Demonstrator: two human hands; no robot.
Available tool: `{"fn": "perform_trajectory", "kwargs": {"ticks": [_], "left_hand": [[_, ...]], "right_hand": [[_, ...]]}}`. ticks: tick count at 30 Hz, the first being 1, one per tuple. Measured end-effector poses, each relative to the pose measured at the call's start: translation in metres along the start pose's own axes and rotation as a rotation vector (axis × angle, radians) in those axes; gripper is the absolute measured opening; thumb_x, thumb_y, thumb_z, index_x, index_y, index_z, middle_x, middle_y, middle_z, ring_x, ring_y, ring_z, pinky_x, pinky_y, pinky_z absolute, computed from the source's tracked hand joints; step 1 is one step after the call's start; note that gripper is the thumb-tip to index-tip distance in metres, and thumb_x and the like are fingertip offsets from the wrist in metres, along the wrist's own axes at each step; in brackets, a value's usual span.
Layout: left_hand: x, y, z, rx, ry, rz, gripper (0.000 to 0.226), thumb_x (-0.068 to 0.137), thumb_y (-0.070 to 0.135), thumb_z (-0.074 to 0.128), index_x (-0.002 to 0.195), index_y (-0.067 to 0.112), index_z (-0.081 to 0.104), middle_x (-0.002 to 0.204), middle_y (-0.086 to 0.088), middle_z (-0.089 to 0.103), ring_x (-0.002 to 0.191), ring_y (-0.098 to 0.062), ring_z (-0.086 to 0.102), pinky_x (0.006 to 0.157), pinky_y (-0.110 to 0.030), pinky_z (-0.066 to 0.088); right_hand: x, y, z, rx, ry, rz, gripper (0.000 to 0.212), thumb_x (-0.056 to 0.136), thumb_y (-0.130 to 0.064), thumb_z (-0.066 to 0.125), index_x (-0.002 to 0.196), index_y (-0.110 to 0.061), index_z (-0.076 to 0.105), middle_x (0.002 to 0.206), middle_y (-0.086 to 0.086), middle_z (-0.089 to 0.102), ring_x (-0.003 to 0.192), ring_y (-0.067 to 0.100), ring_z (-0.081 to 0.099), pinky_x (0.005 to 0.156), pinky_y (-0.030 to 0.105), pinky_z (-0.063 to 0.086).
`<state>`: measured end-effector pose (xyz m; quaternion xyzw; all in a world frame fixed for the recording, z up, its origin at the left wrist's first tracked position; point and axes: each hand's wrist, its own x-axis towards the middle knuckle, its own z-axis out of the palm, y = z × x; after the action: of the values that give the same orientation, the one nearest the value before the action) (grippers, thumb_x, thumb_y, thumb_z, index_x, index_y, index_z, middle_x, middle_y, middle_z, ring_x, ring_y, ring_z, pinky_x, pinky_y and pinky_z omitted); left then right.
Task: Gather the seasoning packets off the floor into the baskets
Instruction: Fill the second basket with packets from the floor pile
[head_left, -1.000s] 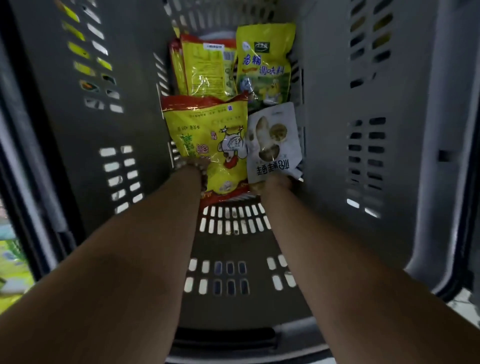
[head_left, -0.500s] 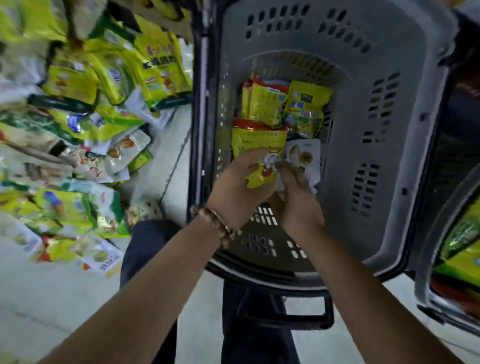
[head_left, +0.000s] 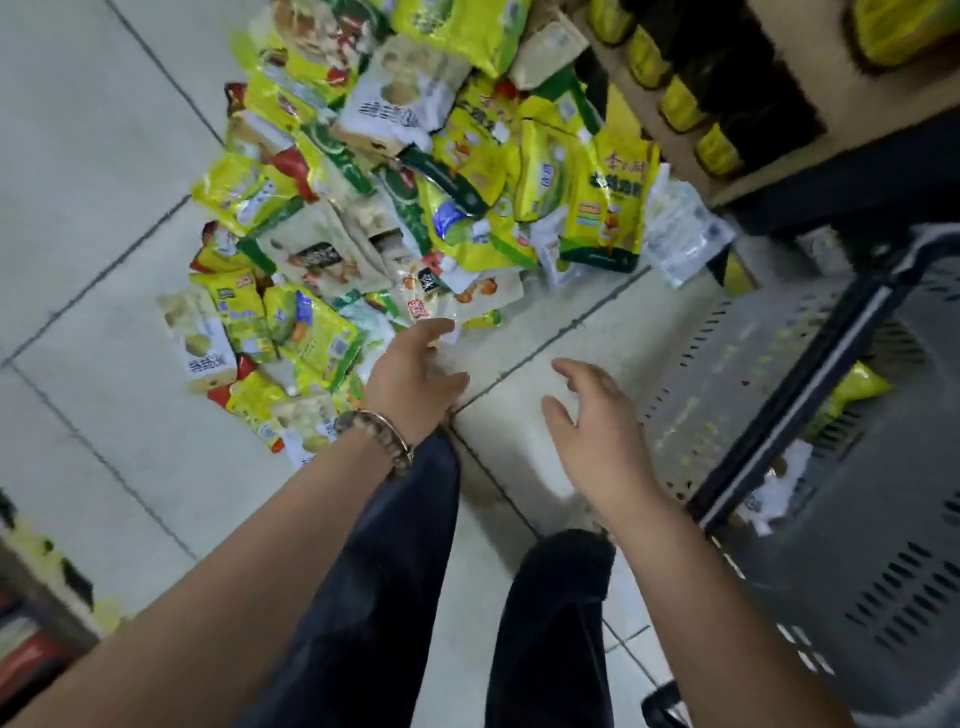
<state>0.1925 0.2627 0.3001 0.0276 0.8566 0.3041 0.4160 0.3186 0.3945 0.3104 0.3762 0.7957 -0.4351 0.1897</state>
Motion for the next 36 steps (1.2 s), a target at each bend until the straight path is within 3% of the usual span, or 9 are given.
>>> {"fn": "perform_trajectory", "kwargs": {"ticks": [3, 7, 13, 18, 23, 26, 31, 33, 36], "left_hand": [[0.03, -0.028, -0.03, 0.048, 0.006, -0.064, 0.051, 0.082, 0.009, 0.067, 0.13, 0.015, 0.05, 0.131, -0.008, 0.053, 0.117, -0.026, 0.052, 0.091, -0.032, 0.043], [0.062, -0.057, -0.047, 0.016, 0.031, -0.138, 0.053, 0.084, 0.014, 0.066, 0.133, 0.018, 0.047, 0.137, -0.008, 0.048, 0.12, -0.025, 0.05, 0.089, -0.029, 0.041], [0.098, -0.091, -0.034, -0.1, 0.071, -0.221, 0.049, 0.084, 0.016, 0.065, 0.131, 0.019, 0.049, 0.13, -0.002, 0.052, 0.108, -0.02, 0.055, 0.078, -0.025, 0.04], [0.134, -0.104, -0.008, -0.233, 0.099, -0.251, 0.041, 0.084, 0.011, 0.064, 0.124, 0.016, 0.055, 0.103, 0.005, 0.055, 0.099, -0.016, 0.057, 0.079, -0.024, 0.044], [0.158, -0.106, 0.016, -0.371, 0.112, -0.27, 0.038, 0.082, 0.006, 0.063, 0.119, 0.014, 0.057, 0.106, 0.003, 0.058, 0.093, -0.017, 0.06, 0.09, -0.035, 0.049], [0.163, -0.1, 0.02, -0.491, 0.156, -0.3, 0.032, 0.085, 0.004, 0.059, 0.116, 0.012, 0.059, 0.102, -0.002, 0.063, 0.089, -0.014, 0.059, 0.085, -0.03, 0.05], [0.171, -0.077, 0.001, -0.93, 0.127, -0.447, 0.017, 0.095, 0.015, 0.051, 0.11, 0.014, 0.058, 0.087, 0.0, 0.064, 0.075, -0.011, 0.061, 0.054, -0.016, 0.046], [0.179, -0.069, -0.006, -1.106, 0.021, -0.559, 0.021, 0.096, 0.034, 0.045, 0.104, 0.019, 0.058, 0.095, 0.001, 0.067, 0.083, -0.013, 0.063, 0.066, -0.023, 0.046], [0.189, -0.066, -0.012, -1.255, -0.196, -0.61, 0.056, 0.089, 0.063, 0.033, 0.109, 0.017, 0.059, 0.113, -0.006, 0.067, 0.105, -0.025, 0.062, 0.09, -0.041, 0.044]], "right_hand": [[0.038, -0.012, 0.023, -0.11, -0.101, 0.041, 0.04, 0.095, -0.02, 0.05, 0.135, -0.016, 0.046, 0.137, 0.005, 0.048, 0.119, 0.022, 0.05, 0.089, 0.028, 0.04], [0.096, -0.022, 0.052, -0.239, -0.108, 0.041, 0.04, 0.094, -0.021, 0.051, 0.133, -0.016, 0.048, 0.135, 0.007, 0.051, 0.115, 0.026, 0.053, 0.091, 0.037, 0.046], [0.203, -0.028, 0.094, -0.409, -0.078, -0.012, 0.04, 0.092, -0.028, 0.053, 0.13, -0.016, 0.049, 0.132, 0.009, 0.053, 0.117, 0.03, 0.051, 0.086, 0.039, 0.045], [0.302, -0.032, 0.118, -0.453, 0.054, -0.089, 0.065, 0.089, -0.024, 0.057, 0.147, -0.015, 0.027, 0.147, 0.014, 0.032, 0.131, 0.032, 0.037, 0.097, 0.042, 0.04], [0.356, -0.029, 0.132, -0.58, 0.057, -0.131, 0.072, 0.096, -0.025, 0.051, 0.152, -0.013, 0.008, 0.158, 0.018, 0.009, 0.143, 0.032, 0.02, 0.112, 0.038, 0.028], [0.353, -0.018, 0.127, -0.505, 0.149, -0.22, 0.05, 0.1, -0.01, 0.039, 0.148, -0.009, 0.026, 0.156, 0.014, 0.022, 0.142, 0.025, 0.028, 0.109, 0.033, 0.032], [0.296, 0.0, 0.108, -0.156, 0.348, -0.37, 0.037, 0.094, -0.003, 0.045, 0.129, 0.003, 0.053, 0.131, 0.022, 0.055, 0.121, 0.032, 0.055, 0.102, 0.038, 0.044], [0.272, 0.004, 0.1, -0.101, 0.402, -0.413, 0.035, 0.092, -0.004, 0.046, 0.124, 0.007, 0.057, 0.123, 0.025, 0.06, 0.114, 0.036, 0.06, 0.096, 0.043, 0.05], [0.242, 0.008, 0.088, -0.09, 0.425, -0.509, 0.03, 0.095, 0.0, 0.043, 0.12, 0.01, 0.058, 0.121, 0.027, 0.06, 0.113, 0.037, 0.059, 0.102, 0.031, 0.044]]}}
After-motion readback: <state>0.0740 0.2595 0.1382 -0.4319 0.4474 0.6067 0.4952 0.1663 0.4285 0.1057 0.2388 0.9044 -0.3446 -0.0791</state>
